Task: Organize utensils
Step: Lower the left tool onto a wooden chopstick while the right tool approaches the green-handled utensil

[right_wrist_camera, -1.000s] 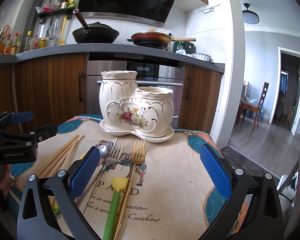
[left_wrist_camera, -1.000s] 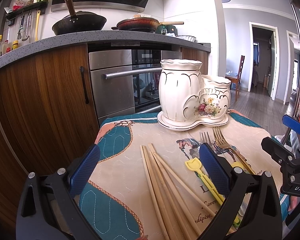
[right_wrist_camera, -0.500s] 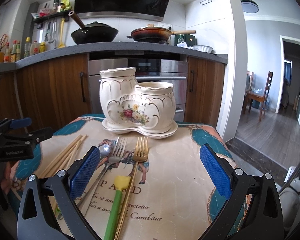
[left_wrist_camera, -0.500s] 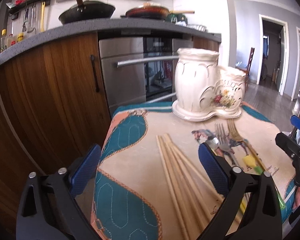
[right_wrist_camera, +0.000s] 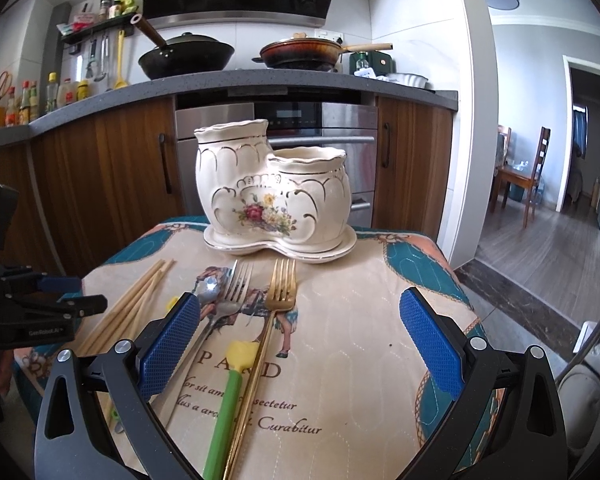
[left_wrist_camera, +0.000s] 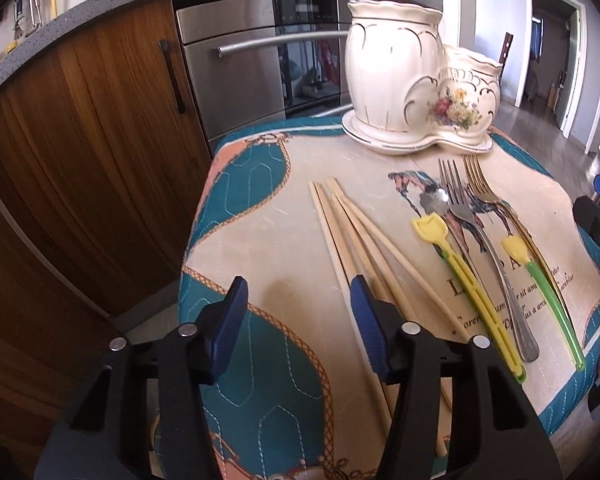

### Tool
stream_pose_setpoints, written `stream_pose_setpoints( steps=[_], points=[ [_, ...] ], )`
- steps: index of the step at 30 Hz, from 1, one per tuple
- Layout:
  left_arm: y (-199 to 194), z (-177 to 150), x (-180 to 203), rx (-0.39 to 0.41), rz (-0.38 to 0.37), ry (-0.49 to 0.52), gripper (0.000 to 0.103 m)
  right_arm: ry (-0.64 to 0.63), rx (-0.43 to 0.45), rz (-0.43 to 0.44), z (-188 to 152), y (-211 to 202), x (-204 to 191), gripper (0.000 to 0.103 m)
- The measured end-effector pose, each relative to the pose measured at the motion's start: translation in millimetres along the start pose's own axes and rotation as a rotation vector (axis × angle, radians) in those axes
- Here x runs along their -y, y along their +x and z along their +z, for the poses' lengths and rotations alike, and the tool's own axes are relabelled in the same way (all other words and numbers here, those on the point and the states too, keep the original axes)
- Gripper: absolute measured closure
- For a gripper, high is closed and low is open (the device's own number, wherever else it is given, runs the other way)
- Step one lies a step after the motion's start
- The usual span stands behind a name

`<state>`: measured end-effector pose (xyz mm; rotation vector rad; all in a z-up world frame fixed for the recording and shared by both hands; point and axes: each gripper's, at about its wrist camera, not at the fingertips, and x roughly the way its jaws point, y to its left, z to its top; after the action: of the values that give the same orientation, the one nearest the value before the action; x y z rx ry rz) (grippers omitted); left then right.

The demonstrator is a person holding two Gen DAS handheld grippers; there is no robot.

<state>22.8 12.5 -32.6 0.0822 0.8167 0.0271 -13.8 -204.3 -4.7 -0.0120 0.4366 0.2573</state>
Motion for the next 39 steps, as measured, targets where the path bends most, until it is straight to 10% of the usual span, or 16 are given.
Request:
stream_pose_setpoints(
  steps=[16, 29, 39],
  points=[
    [15.5, 17.1, 14.7, -0.150, -0.022, 0.050, 0.072, 0.006, -0.019, 0.039, 4.1, -3.4, 3.8, 0.004],
    [17.2, 13.3, 13.2, -0.098, -0.070, 0.046, 0.096, -0.103, -0.166, 0.071, -0.1, -5.3, 3.0, 0.007],
    [14.8, 7.3, 1.5, -0.053, -0.145, -0.018, 0.097, -0.115, -0.309, 0.151, -7.2, 2.6, -24.0, 0.066]
  ],
)
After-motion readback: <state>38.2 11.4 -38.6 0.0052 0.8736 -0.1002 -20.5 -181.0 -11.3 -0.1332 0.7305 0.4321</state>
